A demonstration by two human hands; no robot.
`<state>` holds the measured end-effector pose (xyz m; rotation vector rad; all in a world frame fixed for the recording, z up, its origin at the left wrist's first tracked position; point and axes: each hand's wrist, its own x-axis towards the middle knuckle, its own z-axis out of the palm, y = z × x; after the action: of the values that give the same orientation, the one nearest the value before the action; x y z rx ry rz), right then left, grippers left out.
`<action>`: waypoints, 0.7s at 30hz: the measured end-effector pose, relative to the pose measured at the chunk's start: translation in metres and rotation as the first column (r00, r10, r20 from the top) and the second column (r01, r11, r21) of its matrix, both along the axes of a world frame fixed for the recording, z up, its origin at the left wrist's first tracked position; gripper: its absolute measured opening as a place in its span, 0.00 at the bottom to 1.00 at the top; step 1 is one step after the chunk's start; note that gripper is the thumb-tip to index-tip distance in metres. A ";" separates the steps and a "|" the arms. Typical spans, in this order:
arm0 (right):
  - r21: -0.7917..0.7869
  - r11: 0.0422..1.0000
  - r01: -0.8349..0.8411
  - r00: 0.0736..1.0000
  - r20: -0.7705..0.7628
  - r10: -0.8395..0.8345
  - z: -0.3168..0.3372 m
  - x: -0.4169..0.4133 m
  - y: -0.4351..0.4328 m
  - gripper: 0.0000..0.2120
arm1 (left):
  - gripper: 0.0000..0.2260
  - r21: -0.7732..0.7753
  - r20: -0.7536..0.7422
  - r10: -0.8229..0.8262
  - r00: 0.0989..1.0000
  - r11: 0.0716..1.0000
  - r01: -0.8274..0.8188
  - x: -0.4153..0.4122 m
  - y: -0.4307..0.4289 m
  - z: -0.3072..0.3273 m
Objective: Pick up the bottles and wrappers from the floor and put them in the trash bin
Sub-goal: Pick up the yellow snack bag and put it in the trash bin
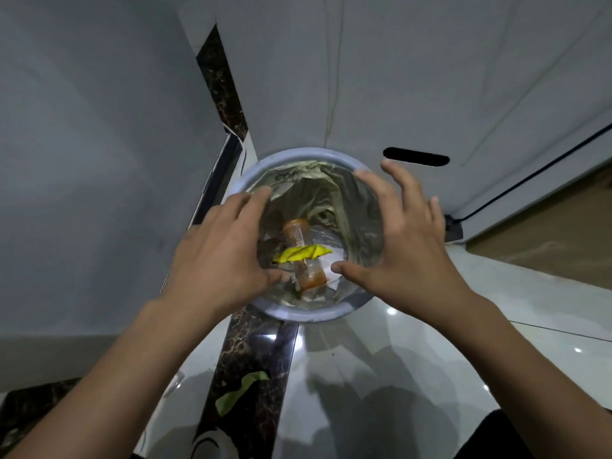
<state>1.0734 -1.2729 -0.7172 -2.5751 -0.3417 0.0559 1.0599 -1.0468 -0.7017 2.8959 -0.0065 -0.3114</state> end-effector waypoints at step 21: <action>-0.070 0.997 -0.021 0.999 -0.050 0.018 -0.009 -0.004 0.018 0.46 | 0.56 0.094 0.025 -0.176 0.984 0.980 0.173 -0.015 0.008 0.002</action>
<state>1.0693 -1.2549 -0.7265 -2.6348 -0.3524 0.1414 1.0450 -1.0385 -0.7000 2.9973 -0.2601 -0.3013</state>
